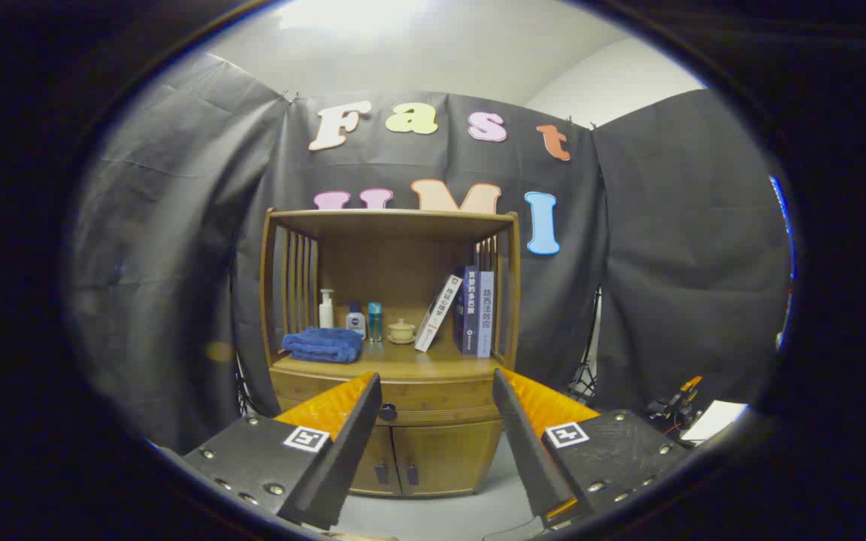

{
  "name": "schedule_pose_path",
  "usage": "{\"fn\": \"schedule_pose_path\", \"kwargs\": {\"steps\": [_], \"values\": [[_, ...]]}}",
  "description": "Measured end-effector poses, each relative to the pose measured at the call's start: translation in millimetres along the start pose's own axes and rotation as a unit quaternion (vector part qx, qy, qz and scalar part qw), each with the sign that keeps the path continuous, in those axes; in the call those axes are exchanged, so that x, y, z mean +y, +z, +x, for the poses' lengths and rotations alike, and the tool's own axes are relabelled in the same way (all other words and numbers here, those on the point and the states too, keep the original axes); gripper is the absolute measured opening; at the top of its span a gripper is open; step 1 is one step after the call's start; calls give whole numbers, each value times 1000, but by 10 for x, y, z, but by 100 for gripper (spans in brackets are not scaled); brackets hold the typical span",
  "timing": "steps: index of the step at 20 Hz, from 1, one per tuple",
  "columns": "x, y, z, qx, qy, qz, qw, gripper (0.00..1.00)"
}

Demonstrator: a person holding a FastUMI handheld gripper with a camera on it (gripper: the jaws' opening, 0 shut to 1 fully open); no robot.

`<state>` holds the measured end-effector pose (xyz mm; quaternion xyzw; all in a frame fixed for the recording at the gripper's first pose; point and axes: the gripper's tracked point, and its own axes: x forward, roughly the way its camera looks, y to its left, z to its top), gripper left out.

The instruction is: Pull open the drawer, take out the items inside it, and place them on the countertop above the cabinet.

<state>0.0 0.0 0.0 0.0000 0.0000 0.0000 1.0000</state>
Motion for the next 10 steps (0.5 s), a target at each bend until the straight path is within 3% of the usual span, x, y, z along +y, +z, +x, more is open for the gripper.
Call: {"fn": "schedule_pose_path", "kwargs": {"steps": [10], "values": [[57, 23, -15, 0, 3, -4, 1000, 89]]}}
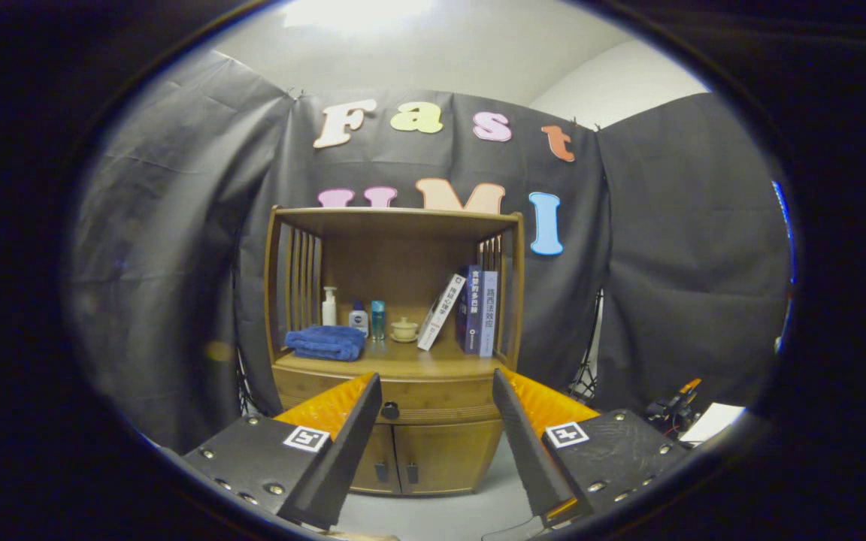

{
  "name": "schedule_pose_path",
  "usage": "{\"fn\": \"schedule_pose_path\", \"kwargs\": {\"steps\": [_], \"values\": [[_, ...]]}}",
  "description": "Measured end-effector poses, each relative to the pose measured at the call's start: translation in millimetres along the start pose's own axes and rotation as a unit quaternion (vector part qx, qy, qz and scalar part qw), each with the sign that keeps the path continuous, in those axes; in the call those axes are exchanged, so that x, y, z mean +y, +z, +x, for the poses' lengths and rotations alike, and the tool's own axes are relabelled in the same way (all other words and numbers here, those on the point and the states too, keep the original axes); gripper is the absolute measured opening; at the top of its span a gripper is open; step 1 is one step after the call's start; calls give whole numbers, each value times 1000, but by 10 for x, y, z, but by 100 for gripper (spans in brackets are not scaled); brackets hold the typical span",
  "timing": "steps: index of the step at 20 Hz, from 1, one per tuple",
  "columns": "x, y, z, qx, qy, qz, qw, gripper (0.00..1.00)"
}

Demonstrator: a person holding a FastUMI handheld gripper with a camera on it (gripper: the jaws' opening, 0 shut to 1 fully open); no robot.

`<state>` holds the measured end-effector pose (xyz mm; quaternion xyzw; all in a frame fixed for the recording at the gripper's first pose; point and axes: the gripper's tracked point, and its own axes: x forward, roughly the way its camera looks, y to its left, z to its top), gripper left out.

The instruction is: Pull open the drawer, take out the items inside it, and place them on the countertop above the cabinet.

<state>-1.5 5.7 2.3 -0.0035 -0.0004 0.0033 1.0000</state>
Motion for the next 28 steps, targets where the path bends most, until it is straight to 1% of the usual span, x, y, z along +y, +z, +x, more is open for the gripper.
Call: {"fn": "schedule_pose_path", "kwargs": {"steps": [12, 16, 19, 23, 25, 28], "values": [[-15, 12, 18, 0, -5, 0, 1000, 89], [-1, -5, 144, -8, -6, -7, 1000, 89], [64, -102, 380, -7, -2, -14, 1000, 89], [326, -259, 810, -15, 35, -3, 999, 89], [467, -437, 1062, -7, 51, -2, 999, 89], [645, -758, 1479, 12, 59, -4, 998, 89]]}}
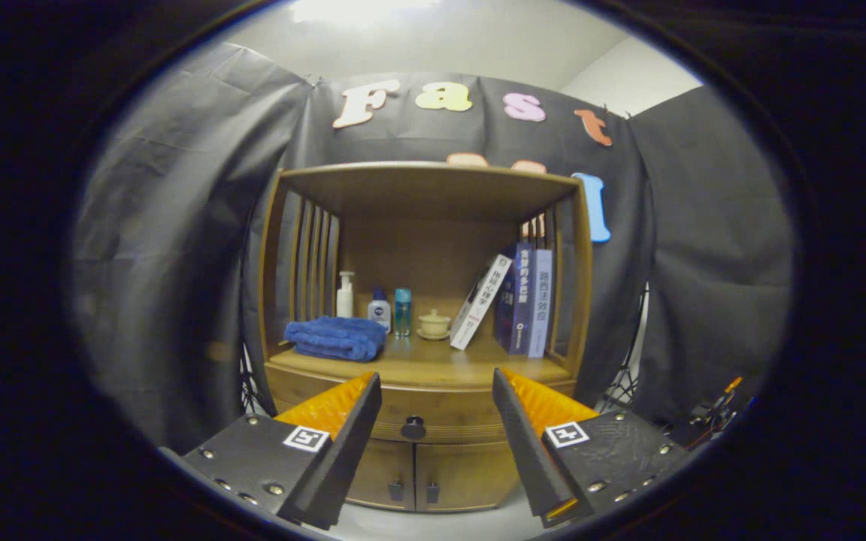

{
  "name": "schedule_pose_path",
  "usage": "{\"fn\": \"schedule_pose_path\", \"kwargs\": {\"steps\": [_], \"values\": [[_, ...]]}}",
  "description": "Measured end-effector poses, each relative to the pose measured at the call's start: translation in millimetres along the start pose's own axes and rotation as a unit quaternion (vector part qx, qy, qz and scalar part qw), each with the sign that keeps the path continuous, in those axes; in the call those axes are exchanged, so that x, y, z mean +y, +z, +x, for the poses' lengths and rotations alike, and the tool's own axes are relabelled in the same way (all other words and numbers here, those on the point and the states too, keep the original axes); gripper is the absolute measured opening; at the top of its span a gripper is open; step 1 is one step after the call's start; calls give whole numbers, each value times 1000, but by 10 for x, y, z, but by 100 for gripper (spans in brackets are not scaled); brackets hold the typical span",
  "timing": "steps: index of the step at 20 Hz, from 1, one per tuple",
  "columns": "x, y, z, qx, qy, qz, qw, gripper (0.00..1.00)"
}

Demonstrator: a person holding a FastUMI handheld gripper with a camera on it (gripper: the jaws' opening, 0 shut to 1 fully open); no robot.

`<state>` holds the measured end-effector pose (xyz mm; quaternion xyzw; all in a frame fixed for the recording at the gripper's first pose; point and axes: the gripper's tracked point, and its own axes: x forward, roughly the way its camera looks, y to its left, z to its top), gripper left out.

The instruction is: Pull open the drawer, take out the items inside it, and place them on the countertop above the cabinet.

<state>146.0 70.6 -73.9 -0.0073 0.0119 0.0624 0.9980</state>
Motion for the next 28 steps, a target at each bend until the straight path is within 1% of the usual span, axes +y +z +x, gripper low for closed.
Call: {"fn": "schedule_pose_path", "kwargs": {"steps": [2, 4, 5, 7, 8, 9, 11, 12, 13, 14, 16, 19, 20, 21, 22, 25, 26, 28], "values": [[129, -237, 281, 16, 10, 13, 1000, 89], [219, -473, 549, 31, 16, 38, 999, 89], [236, -621, 684, 46, 14, 53, 997, 89], [206, -932, 917, 76, -2, 66, 995, 89], [182, -1075, 992, 93, -14, 66, 993, 84], [207, -1218, 1074, 109, -14, 68, 992, 83], [321, -1418, 1238, 131, 2, 76, 989, 80], [332, -1525, 1279, 142, 1, 73, 987, 80], [303, -1611, 1363, 150, -11, 70, 986, 80], [234, -1687, 1395, 161, -23, 66, 984, 74], [248, -1750, 1487, 167, -27, 68, 983, 61], [219, -1789, 1626, 169, -30, 77, 982, 61], [253, -1803, 1563, 171, -27, 78, 982, 46], [261, -1831, 1568, 179, -23, 70, 981, 46], [256, -1809, 1581, 172, -24, 65, 983, 47], [270, -1851, 1574, 187, -18, 50, 981, 37], [270, -1835, 1568, 186, -18, 43, 981, 37], [261, -1852, 1547, 191, -22, 39, 981, 28]]}}
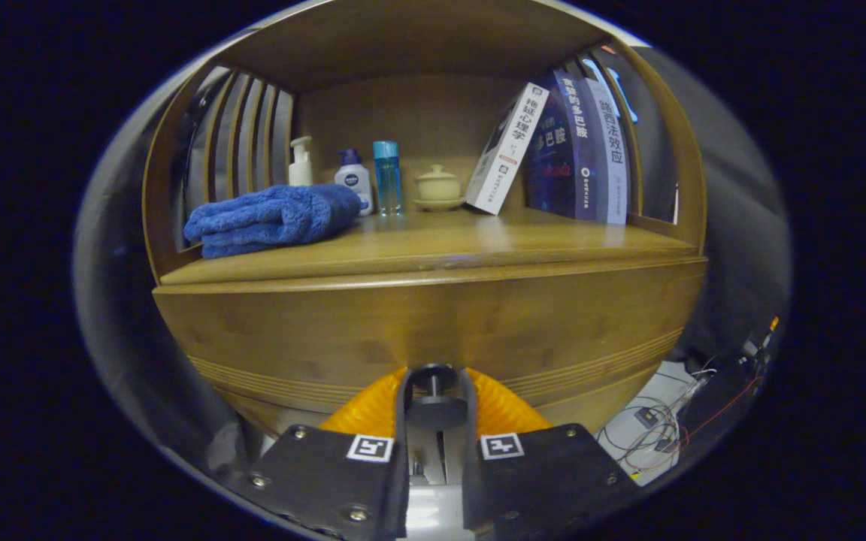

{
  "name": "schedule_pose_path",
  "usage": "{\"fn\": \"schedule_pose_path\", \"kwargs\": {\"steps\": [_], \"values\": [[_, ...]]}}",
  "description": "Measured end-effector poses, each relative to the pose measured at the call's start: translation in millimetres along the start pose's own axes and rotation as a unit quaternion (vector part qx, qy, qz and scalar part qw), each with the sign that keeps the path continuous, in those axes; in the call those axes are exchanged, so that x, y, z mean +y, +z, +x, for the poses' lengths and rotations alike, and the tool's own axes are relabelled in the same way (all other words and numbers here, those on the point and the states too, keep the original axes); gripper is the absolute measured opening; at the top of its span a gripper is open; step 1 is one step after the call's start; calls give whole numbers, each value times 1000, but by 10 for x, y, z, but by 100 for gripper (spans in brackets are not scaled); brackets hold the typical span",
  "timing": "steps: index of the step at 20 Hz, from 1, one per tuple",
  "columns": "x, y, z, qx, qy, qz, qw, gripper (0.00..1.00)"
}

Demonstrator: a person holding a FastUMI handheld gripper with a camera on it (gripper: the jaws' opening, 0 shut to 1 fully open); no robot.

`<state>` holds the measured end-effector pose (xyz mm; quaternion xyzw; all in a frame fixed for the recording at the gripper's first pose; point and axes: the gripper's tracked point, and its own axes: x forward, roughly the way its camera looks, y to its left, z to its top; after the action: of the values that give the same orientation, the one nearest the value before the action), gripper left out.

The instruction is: Pull open the drawer, take out the items inside it, and place them on the countertop above the cabinet.

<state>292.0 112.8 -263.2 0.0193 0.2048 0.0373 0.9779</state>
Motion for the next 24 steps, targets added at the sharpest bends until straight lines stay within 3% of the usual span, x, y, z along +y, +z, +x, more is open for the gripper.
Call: {"fn": "schedule_pose_path", "kwargs": {"steps": [11, 24], "values": [[-42, -248, -764, -18, -10, 26, 999, 28], [-128, -603, -1523, -6, -56, 31, 998, 28]]}}
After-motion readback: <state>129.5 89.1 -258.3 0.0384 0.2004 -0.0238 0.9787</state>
